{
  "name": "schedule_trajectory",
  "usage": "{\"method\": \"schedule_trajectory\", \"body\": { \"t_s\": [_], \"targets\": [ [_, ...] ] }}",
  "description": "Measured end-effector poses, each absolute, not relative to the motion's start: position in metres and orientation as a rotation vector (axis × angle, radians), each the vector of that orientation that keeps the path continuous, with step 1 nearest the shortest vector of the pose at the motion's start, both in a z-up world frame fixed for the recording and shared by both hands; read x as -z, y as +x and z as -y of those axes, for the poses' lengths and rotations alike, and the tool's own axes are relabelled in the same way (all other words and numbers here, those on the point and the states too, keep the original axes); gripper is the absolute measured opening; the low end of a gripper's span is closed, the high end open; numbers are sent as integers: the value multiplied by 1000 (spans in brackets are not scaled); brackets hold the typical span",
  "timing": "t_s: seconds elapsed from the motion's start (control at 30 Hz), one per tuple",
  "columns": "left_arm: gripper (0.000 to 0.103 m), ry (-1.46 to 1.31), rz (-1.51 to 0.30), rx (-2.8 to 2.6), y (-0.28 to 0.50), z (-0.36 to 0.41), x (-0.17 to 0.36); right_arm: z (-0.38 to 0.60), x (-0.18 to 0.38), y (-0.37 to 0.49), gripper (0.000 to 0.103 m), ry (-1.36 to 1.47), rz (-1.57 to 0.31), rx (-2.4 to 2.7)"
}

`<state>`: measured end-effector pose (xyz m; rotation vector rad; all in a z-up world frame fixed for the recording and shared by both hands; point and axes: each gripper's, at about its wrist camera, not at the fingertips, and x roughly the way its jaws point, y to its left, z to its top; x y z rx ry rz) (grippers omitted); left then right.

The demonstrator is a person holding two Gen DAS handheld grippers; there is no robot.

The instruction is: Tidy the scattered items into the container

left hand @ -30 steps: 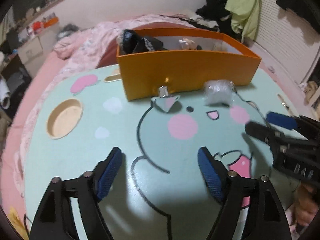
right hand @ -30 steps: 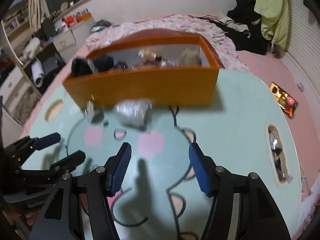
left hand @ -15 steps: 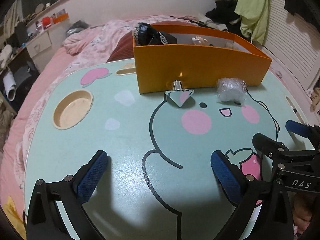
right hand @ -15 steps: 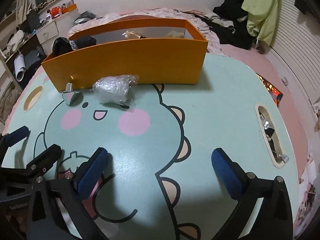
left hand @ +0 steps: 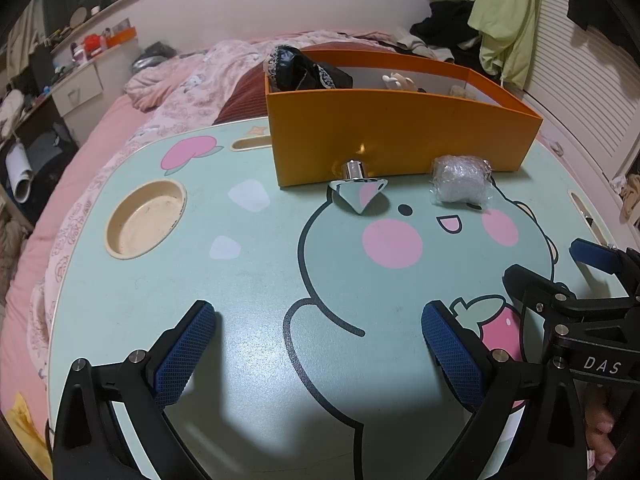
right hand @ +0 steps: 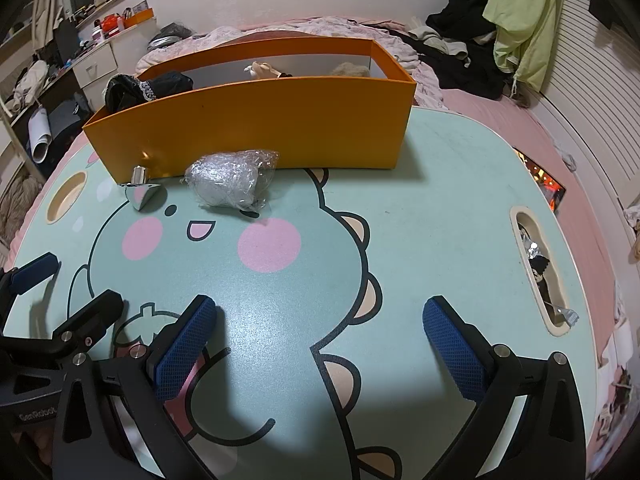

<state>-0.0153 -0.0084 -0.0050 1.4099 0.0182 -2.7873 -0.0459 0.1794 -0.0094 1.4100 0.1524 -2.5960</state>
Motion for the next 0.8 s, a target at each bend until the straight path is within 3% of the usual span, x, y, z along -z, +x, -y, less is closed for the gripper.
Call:
{"method": "schedule_trajectory", "body": {
  "t_s": [0.8],
  "targets": [
    [102, 1410, -19, 2787, -15, 8, 5, -178, 9, -44, 103, 1408, -150, 2599]
  ]
}}
